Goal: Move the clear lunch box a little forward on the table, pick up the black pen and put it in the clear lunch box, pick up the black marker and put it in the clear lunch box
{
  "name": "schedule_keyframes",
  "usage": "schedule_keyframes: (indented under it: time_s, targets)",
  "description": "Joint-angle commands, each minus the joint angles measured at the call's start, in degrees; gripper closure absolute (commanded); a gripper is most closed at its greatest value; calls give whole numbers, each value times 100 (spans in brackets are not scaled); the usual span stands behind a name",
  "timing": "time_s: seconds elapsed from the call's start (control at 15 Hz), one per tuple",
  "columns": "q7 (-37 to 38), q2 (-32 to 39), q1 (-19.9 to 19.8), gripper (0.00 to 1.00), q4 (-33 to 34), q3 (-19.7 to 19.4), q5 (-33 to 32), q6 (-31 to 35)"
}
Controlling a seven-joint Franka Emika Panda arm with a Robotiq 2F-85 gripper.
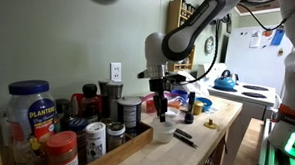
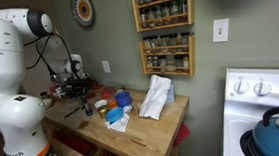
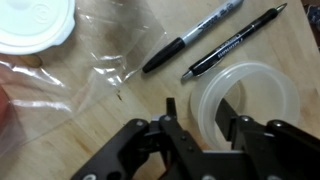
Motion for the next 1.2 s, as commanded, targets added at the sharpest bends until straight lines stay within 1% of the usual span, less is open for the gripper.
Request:
schedule_keyframes:
  time_s: [0.0, 0.13, 0.27, 0.33, 0.47, 0.67, 0.8, 1.07, 1.13]
  targets:
    - [-51, -91, -42, 86, -90, 39, -93, 78]
    - [-84, -174, -57, 99, -112, 49, -80, 37]
    - [-110, -309, -70, 100, -149, 43, -99, -31]
    - [-112, -392, -79, 97, -179, 36, -105, -33]
    - [-60, -570, -105, 97, -254, 9, -102, 31]
    - [491, -756, -118, 97, -305, -138, -85, 45]
    - [1037, -784, -99, 97, -303, -266, -136, 42]
    - [1861, -599, -73, 97, -198, -386, -22, 55]
    - [2228, -524, -38, 97, -150, -433, -58, 20]
